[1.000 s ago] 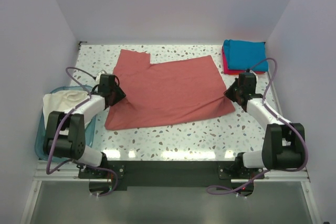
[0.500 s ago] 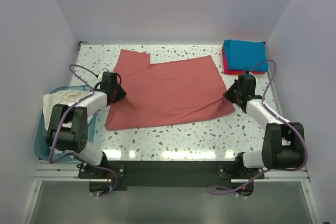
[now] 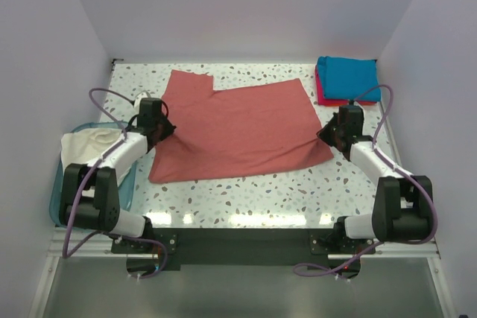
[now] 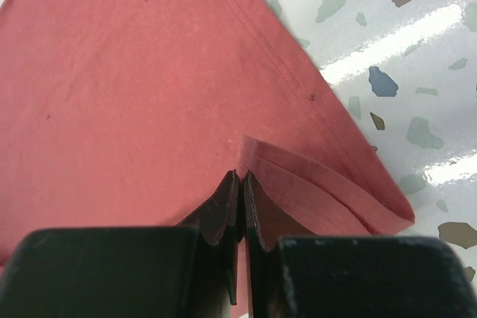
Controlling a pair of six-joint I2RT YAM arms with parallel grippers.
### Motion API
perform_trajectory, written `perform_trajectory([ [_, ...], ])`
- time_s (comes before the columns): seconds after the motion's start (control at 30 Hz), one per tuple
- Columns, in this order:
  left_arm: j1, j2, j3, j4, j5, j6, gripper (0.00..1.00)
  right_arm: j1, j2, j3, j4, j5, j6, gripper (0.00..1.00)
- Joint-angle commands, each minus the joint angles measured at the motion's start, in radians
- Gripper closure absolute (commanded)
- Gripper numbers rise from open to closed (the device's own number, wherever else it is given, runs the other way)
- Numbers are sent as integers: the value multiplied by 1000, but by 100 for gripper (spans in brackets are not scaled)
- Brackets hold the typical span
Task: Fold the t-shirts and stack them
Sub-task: Fold the tshirt
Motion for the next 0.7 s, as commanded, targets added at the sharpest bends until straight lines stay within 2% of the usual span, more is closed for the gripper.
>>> perform_trajectory([
  [0.0,-4,-81,36,-24,-54,12,100,-2,-43,18,29,4,-7,100],
  [0.3,-4,-188,51,-133,-124,0,100,-2,-51,41,21,8,-30,100],
  [0.57,-2,-176,45,-141,-150,-2,100,-2,26,105,12,4,-50,100],
  [0.6,-2,-168,44,-142,-155,-5,100,-3,40,119,13,0,-54,99],
  [0.67,-1,-144,41,-138,-161,-11,100,-3,92,143,15,-3,-77,85],
])
